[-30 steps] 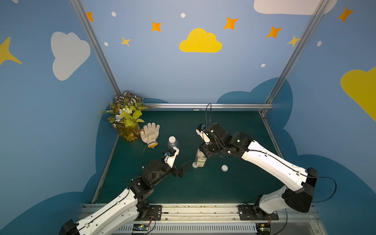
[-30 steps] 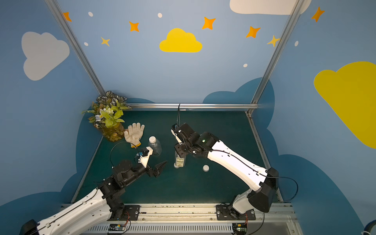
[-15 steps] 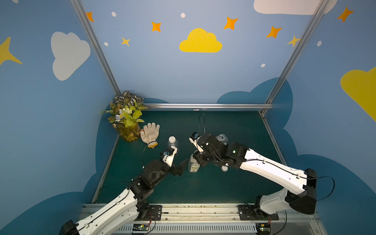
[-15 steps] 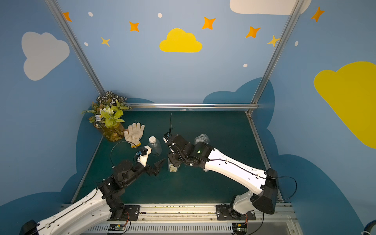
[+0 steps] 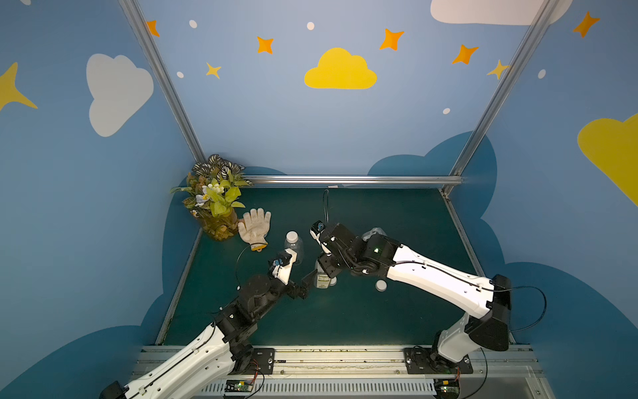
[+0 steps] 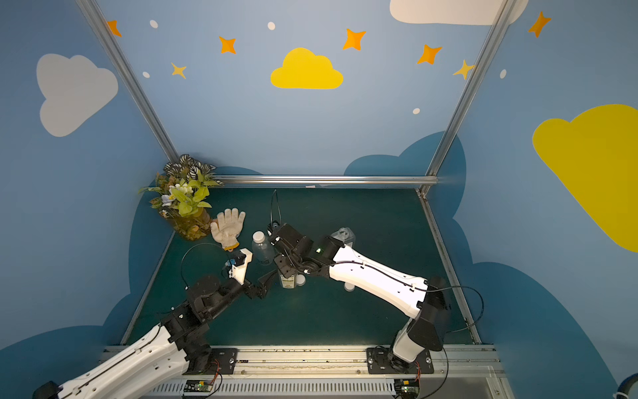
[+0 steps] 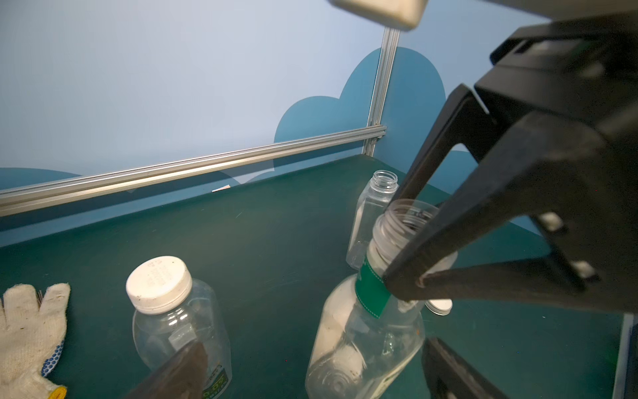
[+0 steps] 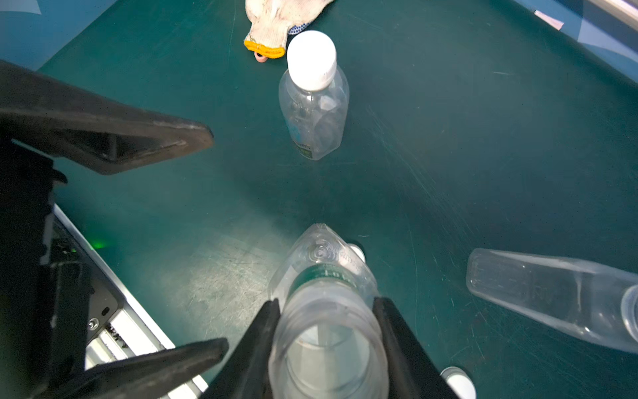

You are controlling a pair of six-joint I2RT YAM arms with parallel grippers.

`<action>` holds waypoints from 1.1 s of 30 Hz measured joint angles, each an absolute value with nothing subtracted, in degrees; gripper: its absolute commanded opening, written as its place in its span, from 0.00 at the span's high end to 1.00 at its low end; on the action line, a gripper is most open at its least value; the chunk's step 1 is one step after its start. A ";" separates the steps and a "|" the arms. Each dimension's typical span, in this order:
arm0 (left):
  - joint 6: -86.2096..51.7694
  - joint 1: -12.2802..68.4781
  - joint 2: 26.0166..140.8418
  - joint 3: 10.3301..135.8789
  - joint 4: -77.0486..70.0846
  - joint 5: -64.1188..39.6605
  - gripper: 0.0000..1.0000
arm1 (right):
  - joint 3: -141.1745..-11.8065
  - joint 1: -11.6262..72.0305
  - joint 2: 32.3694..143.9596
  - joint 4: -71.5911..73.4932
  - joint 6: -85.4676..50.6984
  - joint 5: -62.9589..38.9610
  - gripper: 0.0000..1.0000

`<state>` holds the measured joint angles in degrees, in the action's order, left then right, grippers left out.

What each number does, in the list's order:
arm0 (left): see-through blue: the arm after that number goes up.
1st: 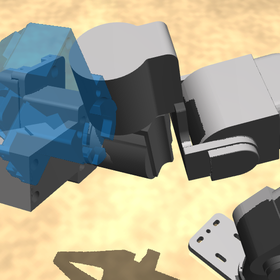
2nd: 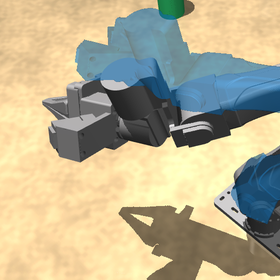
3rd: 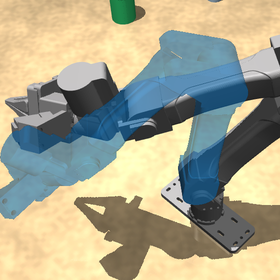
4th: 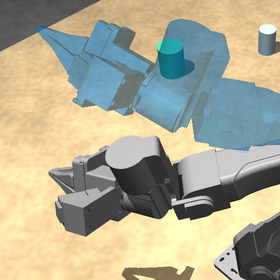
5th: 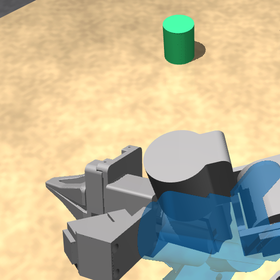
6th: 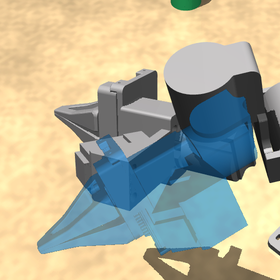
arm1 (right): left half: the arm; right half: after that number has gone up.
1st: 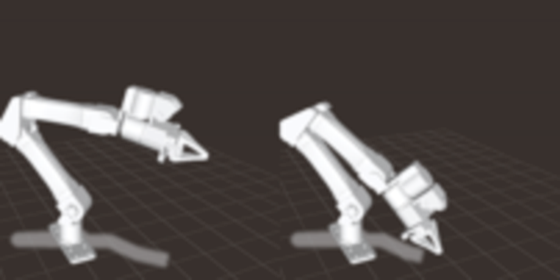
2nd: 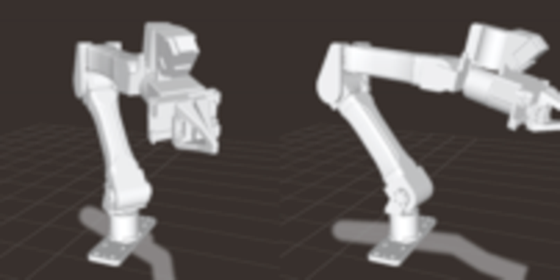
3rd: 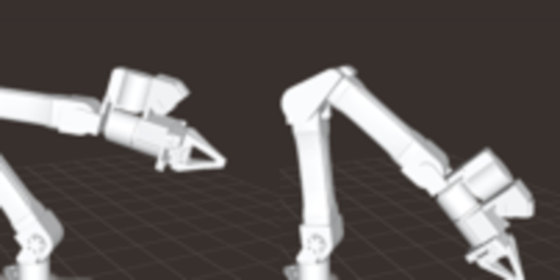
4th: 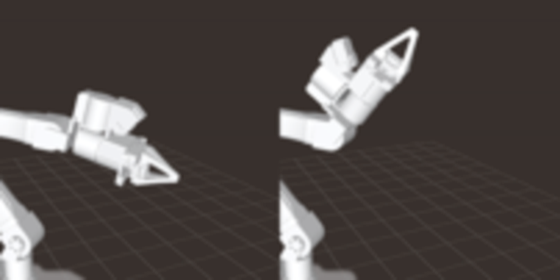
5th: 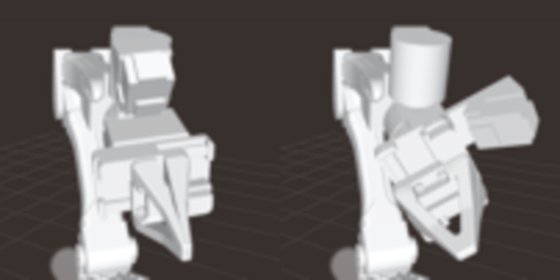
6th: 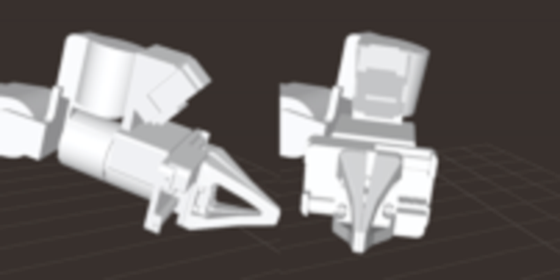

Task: Screw on the bottle caps
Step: Place the plastic bottle at the center of the board.

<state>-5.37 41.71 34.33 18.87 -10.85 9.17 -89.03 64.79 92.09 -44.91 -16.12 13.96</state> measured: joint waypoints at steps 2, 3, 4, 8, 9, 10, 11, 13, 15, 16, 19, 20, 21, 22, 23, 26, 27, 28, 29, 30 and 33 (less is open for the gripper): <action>-5.37 41.71 34.11 18.87 -10.50 9.96 0.00 | -88.53 65.23 92.05 -45.06 -16.84 13.78 0.76; -5.37 41.71 33.98 18.85 -10.39 10.37 0.00 | -88.01 65.54 92.01 -45.08 -17.17 13.61 0.76; -5.37 41.71 33.85 18.87 -10.31 10.76 0.00 | -87.44 65.84 91.98 -45.21 -17.65 13.45 0.76; -5.37 41.71 33.34 18.87 -9.89 11.60 0.00 | -85.25 66.87 91.98 -45.52 -19.16 12.95 0.74; -5.37 41.71 33.21 18.87 -9.76 11.75 0.00 | -84.73 67.18 91.98 -45.67 -19.57 12.86 0.73; -5.37 41.71 33.04 18.85 -9.72 11.92 0.00 | -84.33 67.42 91.98 -45.80 -19.81 12.82 0.73; -5.37 41.71 32.91 18.87 -9.63 12.08 0.00 | -84.03 67.66 91.98 -45.89 -20.29 12.80 0.72; -5.39 41.71 32.69 18.87 -9.45 12.14 0.00 | -83.85 68.18 91.96 -45.82 -20.86 12.82 0.68; -5.39 41.71 32.62 18.87 -9.45 12.21 0.00 | -83.85 68.66 91.96 -45.82 -21.30 12.88 0.64; -5.39 41.71 32.62 18.85 -9.45 12.19 0.00 | -83.85 68.86 91.96 -45.82 -21.50 12.88 0.61; -5.39 41.71 32.62 18.85 -9.47 12.14 0.00 | -83.85 69.38 91.96 -45.82 -22.00 12.88 0.52; -5.39 41.71 32.62 18.85 -9.50 12.08 0.00 | -83.85 69.49 91.96 -45.82 -22.13 12.88 0.49; -5.39 41.71 32.62 18.85 -9.50 12.03 0.00 | -83.85 69.52 91.96 -45.84 -22.20 12.80 0.45; -5.39 41.71 32.62 18.85 -9.50 11.97 0.00 | -83.85 69.58 91.96 -45.89 -22.15 12.82 0.42; -5.39 41.71 32.62 18.85 -9.50 11.88 0.00 | -83.85 69.63 91.96 -45.95 -22.13 12.78 0.40; -5.37 41.71 32.60 18.83 -9.50 11.79 0.00 | -84.01 69.71 92.01 -46.33 -22.06 12.73 0.32; -5.37 41.71 32.56 18.79 -9.52 11.79 0.00 | -84.09 69.71 92.03 -46.46 -21.98 12.67 0.30; -5.39 41.71 32.45 18.70 -9.52 11.79 0.00 | -84.18 69.71 92.03 -46.61 -21.93 12.62 0.28; -5.37 41.69 32.32 18.61 -9.52 11.79 0.00 | -84.33 69.71 92.03 -46.81 -21.85 12.58 0.27; -5.37 41.71 32.10 18.46 -9.50 11.81 0.00 | -84.53 69.71 92.07 -46.98 -21.80 12.56 0.25; -5.37 41.67 31.40 18.22 -9.50 11.84 0.00 | -85.52 69.76 92.23 -47.51 -21.63 12.53 0.21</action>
<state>-5.37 41.67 31.40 18.22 -9.50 11.84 -85.52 69.76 92.23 -47.51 -21.63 12.53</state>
